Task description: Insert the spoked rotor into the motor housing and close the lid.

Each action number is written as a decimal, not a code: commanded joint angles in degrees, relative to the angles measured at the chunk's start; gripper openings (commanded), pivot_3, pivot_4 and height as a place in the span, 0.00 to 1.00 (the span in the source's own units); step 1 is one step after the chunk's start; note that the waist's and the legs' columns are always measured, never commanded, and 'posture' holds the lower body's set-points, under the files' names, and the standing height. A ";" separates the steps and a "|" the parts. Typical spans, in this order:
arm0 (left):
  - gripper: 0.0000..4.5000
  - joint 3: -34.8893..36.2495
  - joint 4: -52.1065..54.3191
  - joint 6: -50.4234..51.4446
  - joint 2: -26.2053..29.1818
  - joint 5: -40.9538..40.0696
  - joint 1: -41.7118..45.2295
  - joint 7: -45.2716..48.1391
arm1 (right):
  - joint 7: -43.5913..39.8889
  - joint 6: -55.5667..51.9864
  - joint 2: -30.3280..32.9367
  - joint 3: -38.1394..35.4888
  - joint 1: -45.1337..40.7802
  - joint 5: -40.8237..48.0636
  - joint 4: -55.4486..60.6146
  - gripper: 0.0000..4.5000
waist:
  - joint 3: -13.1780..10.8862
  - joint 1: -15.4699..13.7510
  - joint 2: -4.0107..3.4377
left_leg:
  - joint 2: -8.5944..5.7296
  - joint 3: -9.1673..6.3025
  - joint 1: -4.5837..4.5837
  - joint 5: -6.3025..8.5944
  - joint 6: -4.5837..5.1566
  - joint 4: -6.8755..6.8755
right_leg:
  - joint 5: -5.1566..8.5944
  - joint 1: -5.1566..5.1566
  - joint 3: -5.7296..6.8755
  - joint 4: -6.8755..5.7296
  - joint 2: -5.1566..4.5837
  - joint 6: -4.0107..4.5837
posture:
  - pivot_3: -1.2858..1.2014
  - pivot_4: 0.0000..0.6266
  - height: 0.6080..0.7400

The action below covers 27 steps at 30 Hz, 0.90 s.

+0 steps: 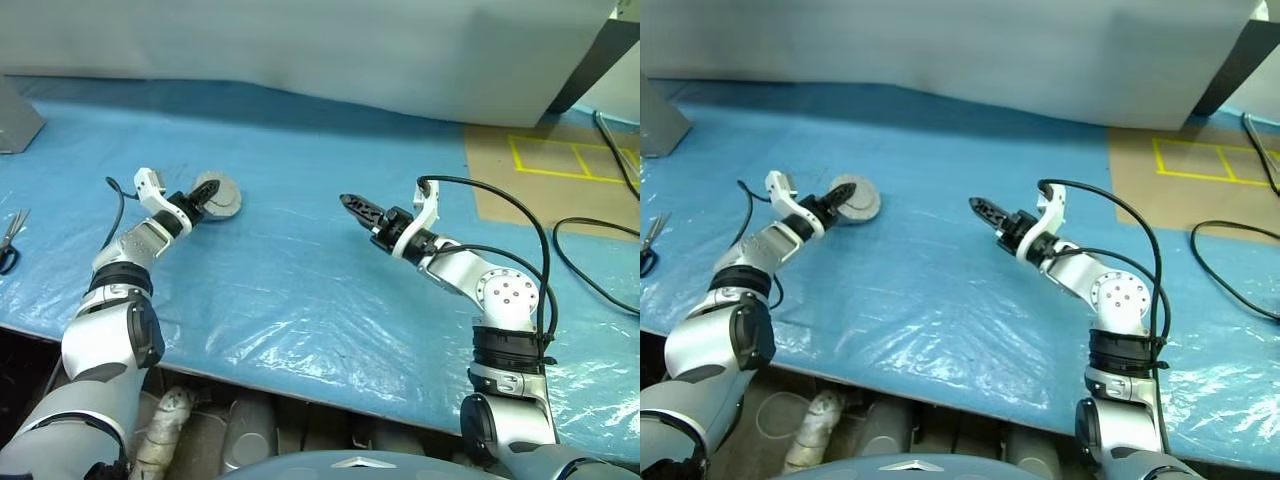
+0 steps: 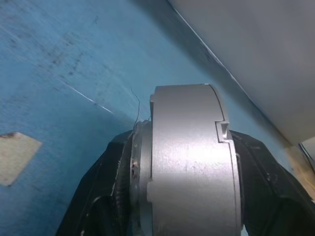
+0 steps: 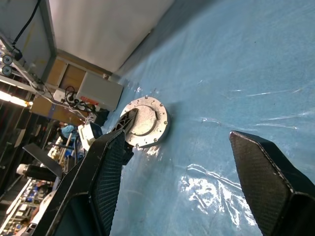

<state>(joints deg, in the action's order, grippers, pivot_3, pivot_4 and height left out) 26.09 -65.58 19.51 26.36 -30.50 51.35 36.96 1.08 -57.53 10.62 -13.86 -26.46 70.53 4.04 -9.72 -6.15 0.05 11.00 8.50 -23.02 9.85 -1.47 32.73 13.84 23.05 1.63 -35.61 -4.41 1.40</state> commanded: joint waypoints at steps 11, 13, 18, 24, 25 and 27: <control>0.97 4.83 -7.43 -10.67 9.87 3.40 -1.88 -9.91 | -2.72 0.16 -0.35 0.97 0.00 -1.89 1.89 0.79 | 0.01 0.51 0.00 | -0.02 0.02 0.15 0.00 0.00 -0.06 | 0.00 -0.02 -0.13 0.05 0.00 0.00 | 0.52 0.24 1.00; 0.97 6.36 -7.67 -11.17 11.71 2.74 -1.43 -9.51 | -2.97 0.22 -0.52 1.00 0.06 -2.08 2.03 0.79 | 0.01 0.51 0.00 | -0.01 0.02 0.08 0.00 0.00 -0.07 | 0.00 0.00 -0.08 0.08 0.00 0.00 | 0.52 0.24 1.00; 0.97 7.12 -6.76 -10.40 14.08 2.50 1.16 -3.43 | -3.84 1.39 -0.28 0.43 0.19 -3.43 2.87 0.79 | 0.00 0.37 0.00 | -0.01 0.01 0.01 0.00 -0.01 -0.11 | 0.00 0.06 -0.04 0.10 0.00 0.00 | 0.52 0.24 1.00; 0.97 -1.10 0.78 -5.53 10.17 5.25 8.15 12.18 | -8.13 8.10 4.04 1.69 1.56 -12.53 8.34 0.79 | -0.02 -1.07 0.05 | 0.00 0.03 -0.07 0.00 0.00 -0.09 | 0.00 0.06 -0.02 0.10 -0.22 0.00 | 0.52 0.24 1.00; 0.97 -4.62 5.13 -4.16 8.40 6.02 7.39 16.69 | -9.61 9.38 6.08 3.10 2.12 -15.63 9.59 0.79 | -0.02 -1.14 0.05 | -0.03 0.04 -0.07 0.00 0.00 -0.09 | 0.00 0.06 -0.02 0.09 -0.28 -0.01 | 0.52 0.24 1.00; 0.97 -10.41 16.27 0.48 4.67 5.32 4.50 23.00 | -11.73 12.28 10.40 7.02 3.60 -23.24 12.07 0.79 | -0.02 -1.20 0.05 | -0.17 0.08 -0.06 0.00 0.00 -0.10 | -0.01 0.04 -0.02 0.10 -0.43 -0.02 | 0.52 0.24 1.00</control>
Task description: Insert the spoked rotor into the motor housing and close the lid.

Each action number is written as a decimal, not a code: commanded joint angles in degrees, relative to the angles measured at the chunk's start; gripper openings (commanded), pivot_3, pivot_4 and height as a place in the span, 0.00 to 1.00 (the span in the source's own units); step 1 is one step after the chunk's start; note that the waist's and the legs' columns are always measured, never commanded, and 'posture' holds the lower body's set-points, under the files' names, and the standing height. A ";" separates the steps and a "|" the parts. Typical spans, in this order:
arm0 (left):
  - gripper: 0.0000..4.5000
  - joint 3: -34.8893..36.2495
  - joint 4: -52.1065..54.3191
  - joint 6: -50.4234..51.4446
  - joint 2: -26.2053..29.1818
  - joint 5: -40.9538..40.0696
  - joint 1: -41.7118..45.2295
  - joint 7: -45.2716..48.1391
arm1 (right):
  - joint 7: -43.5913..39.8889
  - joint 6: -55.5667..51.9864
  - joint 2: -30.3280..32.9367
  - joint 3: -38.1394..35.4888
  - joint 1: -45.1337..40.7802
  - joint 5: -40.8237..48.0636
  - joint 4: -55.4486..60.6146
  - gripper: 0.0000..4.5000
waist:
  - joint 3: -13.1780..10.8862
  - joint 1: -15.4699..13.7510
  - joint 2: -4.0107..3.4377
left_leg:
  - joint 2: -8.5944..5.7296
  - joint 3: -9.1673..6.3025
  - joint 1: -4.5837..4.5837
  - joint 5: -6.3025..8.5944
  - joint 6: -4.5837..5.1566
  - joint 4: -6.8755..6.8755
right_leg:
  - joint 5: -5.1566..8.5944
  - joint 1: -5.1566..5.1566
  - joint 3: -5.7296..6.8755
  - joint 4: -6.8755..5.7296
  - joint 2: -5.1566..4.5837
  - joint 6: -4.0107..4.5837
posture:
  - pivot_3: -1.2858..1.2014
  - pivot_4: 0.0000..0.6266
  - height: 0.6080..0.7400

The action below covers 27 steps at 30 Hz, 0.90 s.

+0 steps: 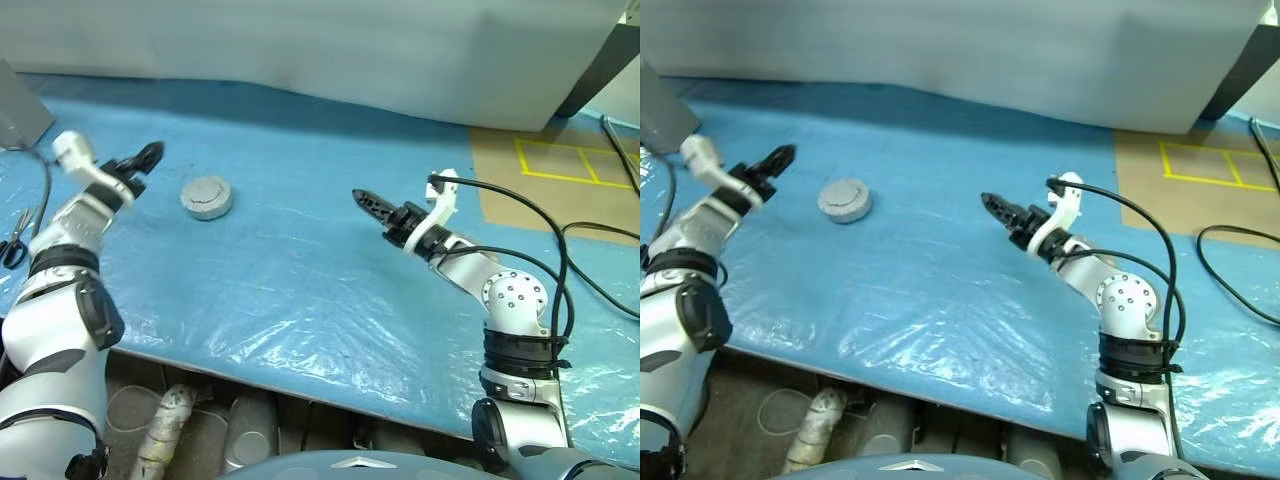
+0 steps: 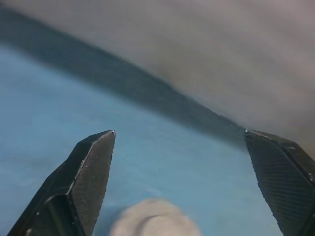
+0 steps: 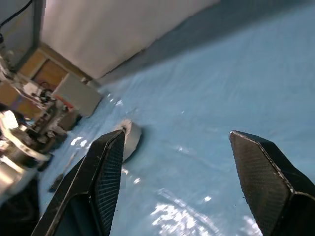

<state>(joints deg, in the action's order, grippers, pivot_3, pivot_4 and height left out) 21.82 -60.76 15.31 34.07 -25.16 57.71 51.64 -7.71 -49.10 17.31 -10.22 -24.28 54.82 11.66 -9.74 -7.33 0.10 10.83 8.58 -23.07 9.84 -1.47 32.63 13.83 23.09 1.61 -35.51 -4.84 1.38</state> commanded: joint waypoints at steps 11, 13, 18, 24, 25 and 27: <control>0.97 -24.00 35.53 0.32 -14.19 5.88 -14.28 12.02 | -6.37 10.84 8.97 8.69 8.16 -23.72 8.55 0.79 | -0.01 1.86 0.02 | 0.10 0.01 0.02 0.00 0.02 -0.07 | 0.01 0.12 -0.05 -0.05 0.38 0.04 | 0.52 0.24 1.00; 0.97 -24.10 37.22 0.87 -15.69 5.11 -14.28 11.85 | -6.36 11.06 8.63 8.85 8.25 -25.03 8.96 0.79 | -0.01 1.82 0.02 | 0.09 0.01 -0.02 0.00 0.03 0.02 | 0.01 0.11 -0.09 -0.06 0.36 0.04 | 0.52 0.24 1.00; 0.97 -24.40 40.00 2.20 -16.50 4.44 -14.43 12.53 | -6.88 11.57 8.28 9.49 7.68 -28.12 9.16 0.79 | -0.01 1.85 0.01 | 0.09 0.04 0.03 -0.01 0.05 0.08 | 0.03 0.09 -0.14 -0.11 0.34 0.07 | 0.52 0.24 1.00; 0.97 -24.31 40.98 1.25 -16.28 4.89 -15.35 11.34 | -9.11 11.33 8.23 9.46 6.37 -29.73 8.16 0.79 | -0.01 1.84 0.01 | 0.08 0.04 0.02 -0.01 0.06 0.09 | 0.03 0.09 -0.15 -0.14 0.34 0.08 | 0.52 0.24 1.00; 0.97 -24.27 41.26 1.34 -16.36 4.77 -15.74 11.20 | -9.29 11.41 7.91 9.48 6.20 -29.94 7.79 0.79 | -0.01 1.84 0.01 | 0.08 0.04 0.02 -0.01 0.06 0.09 | 0.03 0.09 -0.16 -0.14 0.34 0.08 | 0.52 0.24 1.00; 0.97 -24.57 41.83 1.19 -16.62 5.06 -16.23 10.67 | -9.53 11.45 7.43 9.68 5.61 -30.54 7.22 0.79 | -0.01 1.84 0.01 | 0.09 0.04 0.03 -0.01 0.06 0.09 | 0.03 0.09 -0.15 -0.15 0.34 0.08 | 0.52 0.24 1.00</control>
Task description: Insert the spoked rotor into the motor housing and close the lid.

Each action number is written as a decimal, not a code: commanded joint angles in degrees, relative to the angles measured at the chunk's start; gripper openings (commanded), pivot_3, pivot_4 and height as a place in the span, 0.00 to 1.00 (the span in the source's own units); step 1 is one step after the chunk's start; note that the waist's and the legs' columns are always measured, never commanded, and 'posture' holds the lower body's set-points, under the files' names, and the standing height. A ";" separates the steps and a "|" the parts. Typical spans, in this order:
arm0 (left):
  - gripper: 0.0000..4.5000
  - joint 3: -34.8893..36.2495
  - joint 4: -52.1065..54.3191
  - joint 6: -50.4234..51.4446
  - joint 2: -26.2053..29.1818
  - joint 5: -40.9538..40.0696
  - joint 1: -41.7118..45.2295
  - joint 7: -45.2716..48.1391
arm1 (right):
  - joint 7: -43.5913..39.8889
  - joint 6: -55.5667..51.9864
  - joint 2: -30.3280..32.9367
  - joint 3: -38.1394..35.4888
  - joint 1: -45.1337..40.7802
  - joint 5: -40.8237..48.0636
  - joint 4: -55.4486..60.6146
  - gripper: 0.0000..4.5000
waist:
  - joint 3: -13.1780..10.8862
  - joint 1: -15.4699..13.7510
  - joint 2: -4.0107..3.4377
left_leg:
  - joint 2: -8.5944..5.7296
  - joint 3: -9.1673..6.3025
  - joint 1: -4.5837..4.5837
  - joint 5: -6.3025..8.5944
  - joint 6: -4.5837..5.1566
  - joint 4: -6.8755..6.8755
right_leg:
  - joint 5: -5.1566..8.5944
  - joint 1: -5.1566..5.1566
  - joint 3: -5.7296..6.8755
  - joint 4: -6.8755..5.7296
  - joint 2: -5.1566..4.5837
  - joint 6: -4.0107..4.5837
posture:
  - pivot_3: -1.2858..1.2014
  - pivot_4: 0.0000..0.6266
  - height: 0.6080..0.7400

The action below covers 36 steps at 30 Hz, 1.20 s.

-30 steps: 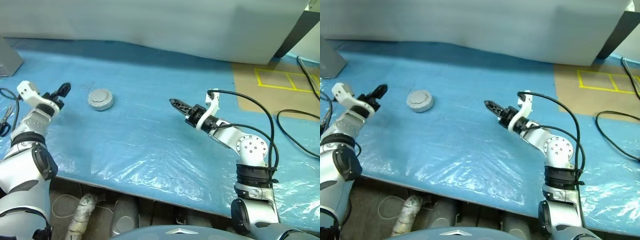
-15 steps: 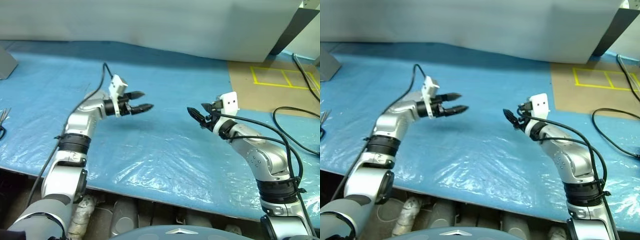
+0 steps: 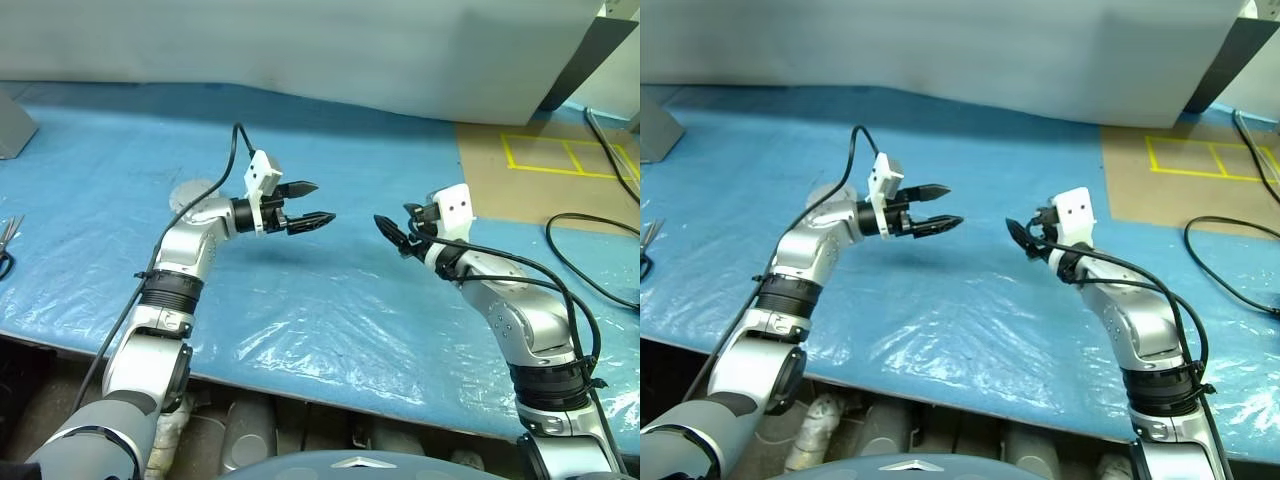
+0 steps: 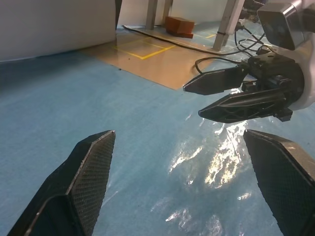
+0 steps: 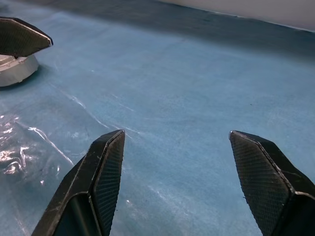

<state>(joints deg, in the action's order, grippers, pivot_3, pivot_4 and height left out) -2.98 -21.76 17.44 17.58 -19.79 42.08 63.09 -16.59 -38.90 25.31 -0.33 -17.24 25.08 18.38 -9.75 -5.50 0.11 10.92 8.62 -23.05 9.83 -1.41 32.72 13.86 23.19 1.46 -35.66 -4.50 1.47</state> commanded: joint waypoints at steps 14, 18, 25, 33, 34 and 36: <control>0.97 1.06 3.70 -0.81 1.80 -0.08 -2.42 -2.84 | -1.47 1.53 -3.72 -0.68 -2.68 -3.92 -3.26 0.79 | 0.00 0.04 -0.01 | 0.00 0.00 0.00 0.00 0.01 0.01 | 0.10 0.00 0.00 -0.02 0.01 0.17 | 0.52 0.24 1.00; 0.97 0.91 4.53 -0.31 1.78 -0.57 -2.58 -2.62 | -1.76 1.15 -3.86 -0.32 -2.98 -4.17 -2.36 0.79 | 0.00 0.03 -0.01 | 0.00 0.00 0.00 -0.01 0.01 0.03 | 0.10 0.00 -0.01 -0.02 0.00 0.17 | 0.52 0.24 1.00; 0.97 0.66 4.00 -1.33 0.88 -0.25 -2.32 -3.40 | -1.91 0.91 -4.46 -0.23 -2.63 -4.68 -2.18 0.79 | 0.00 0.03 -0.01 | 0.00 0.00 0.00 -0.01 0.01 0.03 | 0.09 0.00 0.00 -0.02 0.00 0.16 | 0.52 0.24 1.00; 0.97 0.10 3.00 -1.98 0.72 0.17 -1.66 -2.65 | -2.01 1.16 -4.89 -0.26 -2.98 -5.60 -2.54 0.79 | 0.00 0.03 -0.01 | 0.00 0.00 0.00 -0.01 0.01 0.02 | 0.09 0.00 0.00 -0.02 0.00 0.17 | 0.52 0.24 1.00; 0.97 0.11 2.60 -2.36 0.87 0.46 -1.51 -2.61 | -2.01 1.27 -4.95 -0.23 -2.93 -5.75 -2.58 0.79 | 0.00 0.03 -0.01 | 0.00 0.00 0.00 -0.01 0.01 0.02 | 0.09 0.00 0.00 -0.02 0.00 0.16 | 0.52 0.24 1.00; 0.97 0.55 0.75 -3.28 0.80 1.23 -0.85 -3.59 | -2.11 1.65 -5.05 -0.11 -2.76 -6.19 -3.17 0.79 | 0.00 0.03 -0.01 | 0.01 0.00 0.00 -0.01 0.01 0.02 | 0.10 0.00 0.00 -0.02 0.00 0.17 | 0.52 0.24 1.00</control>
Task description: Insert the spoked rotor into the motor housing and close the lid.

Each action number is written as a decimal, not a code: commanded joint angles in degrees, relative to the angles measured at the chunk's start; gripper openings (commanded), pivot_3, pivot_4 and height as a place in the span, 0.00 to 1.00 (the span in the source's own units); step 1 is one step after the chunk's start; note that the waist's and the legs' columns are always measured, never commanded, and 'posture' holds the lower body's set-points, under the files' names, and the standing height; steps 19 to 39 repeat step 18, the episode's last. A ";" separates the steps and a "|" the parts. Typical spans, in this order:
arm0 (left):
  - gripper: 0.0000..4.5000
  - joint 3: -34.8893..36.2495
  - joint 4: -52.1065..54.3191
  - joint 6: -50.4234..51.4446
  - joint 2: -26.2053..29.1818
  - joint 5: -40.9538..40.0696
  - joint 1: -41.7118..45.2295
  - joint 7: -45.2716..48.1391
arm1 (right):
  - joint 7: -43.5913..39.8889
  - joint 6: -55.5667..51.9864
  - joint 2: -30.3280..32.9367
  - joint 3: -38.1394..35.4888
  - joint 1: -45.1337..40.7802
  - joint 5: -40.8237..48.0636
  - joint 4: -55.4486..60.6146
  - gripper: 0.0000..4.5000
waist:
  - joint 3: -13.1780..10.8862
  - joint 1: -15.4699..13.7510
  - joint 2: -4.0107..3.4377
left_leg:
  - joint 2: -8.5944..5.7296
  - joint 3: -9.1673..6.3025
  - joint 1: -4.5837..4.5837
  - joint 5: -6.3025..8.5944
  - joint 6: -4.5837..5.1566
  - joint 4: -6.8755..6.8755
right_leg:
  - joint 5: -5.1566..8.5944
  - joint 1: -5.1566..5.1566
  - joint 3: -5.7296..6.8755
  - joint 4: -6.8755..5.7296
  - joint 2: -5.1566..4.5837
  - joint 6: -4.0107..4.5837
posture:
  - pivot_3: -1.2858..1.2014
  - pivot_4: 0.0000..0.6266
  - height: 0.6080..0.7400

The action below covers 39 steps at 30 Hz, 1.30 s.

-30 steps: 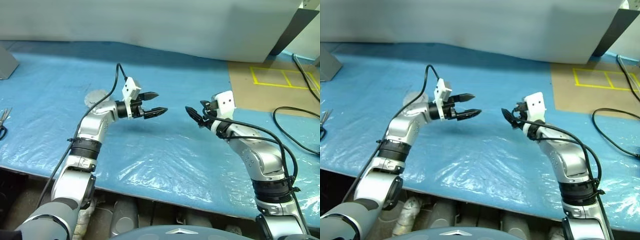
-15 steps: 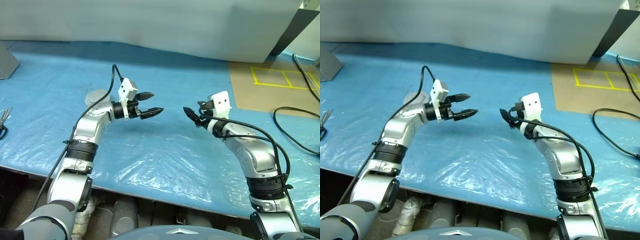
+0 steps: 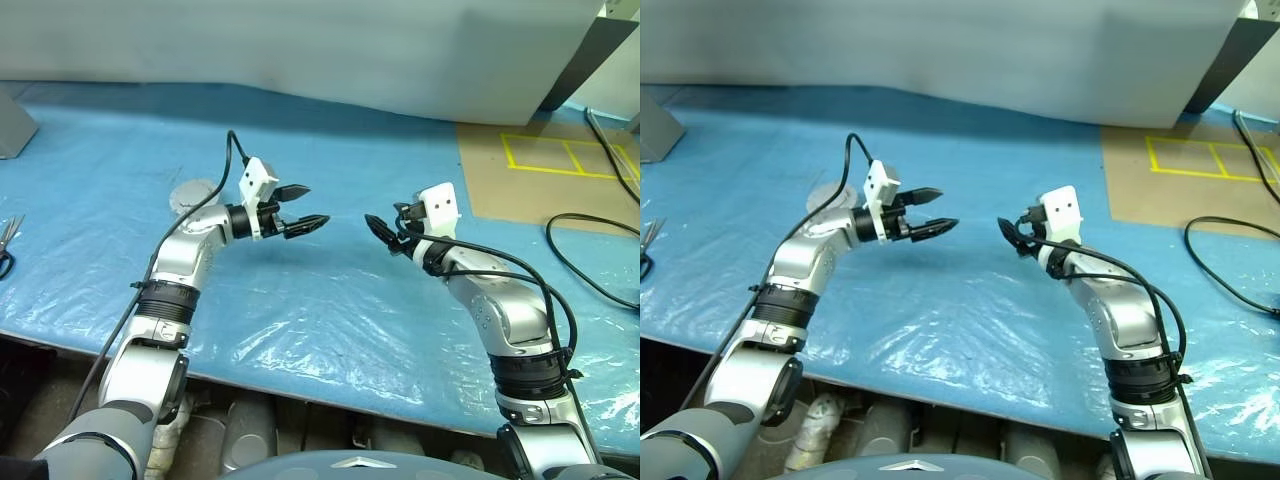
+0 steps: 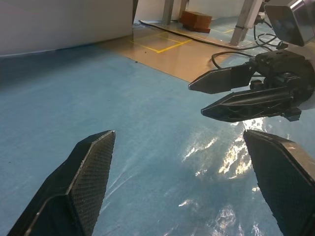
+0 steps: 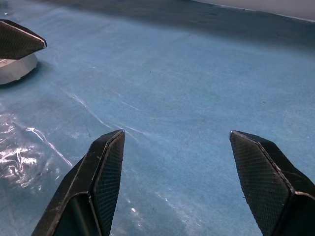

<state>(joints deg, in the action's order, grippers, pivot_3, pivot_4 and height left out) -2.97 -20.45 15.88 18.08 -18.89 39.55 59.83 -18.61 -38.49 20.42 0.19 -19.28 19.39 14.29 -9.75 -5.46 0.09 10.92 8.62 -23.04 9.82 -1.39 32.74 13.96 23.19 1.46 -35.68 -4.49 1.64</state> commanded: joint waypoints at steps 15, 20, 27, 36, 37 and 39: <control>0.97 0.71 -1.63 -2.12 0.63 0.29 2.30 -0.21 | -0.08 1.62 -0.96 -1.11 -0.86 -1.13 0.21 0.79 | 0.00 0.00 0.00 | 0.00 0.00 0.00 0.00 0.00 0.00 | -0.01 0.00 0.00 0.00 0.00 -0.02 | 0.52 0.24 1.00; 0.97 0.85 -1.11 -1.66 0.78 -0.15 2.22 0.01 | 0.06 1.13 -1.12 -1.26 -0.99 -0.80 1.25 0.79 | 0.00 0.00 0.00 | -0.01 0.00 0.00 0.00 0.00 0.00 | -0.01 0.00 0.00 0.00 0.00 -0.01 | 0.52 0.24 1.00; 0.97 0.85 -1.11 -1.66 0.78 -0.15 2.22 0.01 | 0.06 1.13 -1.12 -1.26 -0.99 -0.80 1.25 0.79 | 0.00 0.00 0.00 | -0.01 0.00 0.00 0.00 0.00 0.00 | -0.01 0.00 0.00 0.00 0.00 -0.01 | 0.52 0.24 1.00; 0.97 0.85 -1.11 -1.66 0.78 -0.15 2.22 0.01 | 0.06 1.13 -1.12 -1.26 -0.99 -0.80 1.25 0.79 | 0.00 0.00 0.00 | -0.01 0.00 0.00 0.00 0.00 0.00 | -0.01 0.00 0.00 0.00 0.00 -0.01 | 0.52 0.24 1.00; 0.97 0.85 -1.11 -1.66 0.78 -0.15 2.22 0.01 | 0.06 1.13 -1.12 -1.26 -0.99 -0.80 1.25 0.79 | 0.00 0.00 0.00 | -0.01 0.00 0.00 0.00 0.00 0.00 | -0.01 0.00 0.00 0.00 0.00 -0.01 | 0.52 0.24 1.00; 0.97 0.85 -1.11 -1.66 0.78 -0.15 2.22 0.01 | 0.06 1.13 -1.12 -1.26 -0.99 -0.80 1.25 0.79 | 0.00 0.00 0.00 | -0.01 0.00 0.00 0.00 0.00 0.00 | -0.01 0.00 0.00 0.00 0.00 -0.01 | 0.52 0.24 1.00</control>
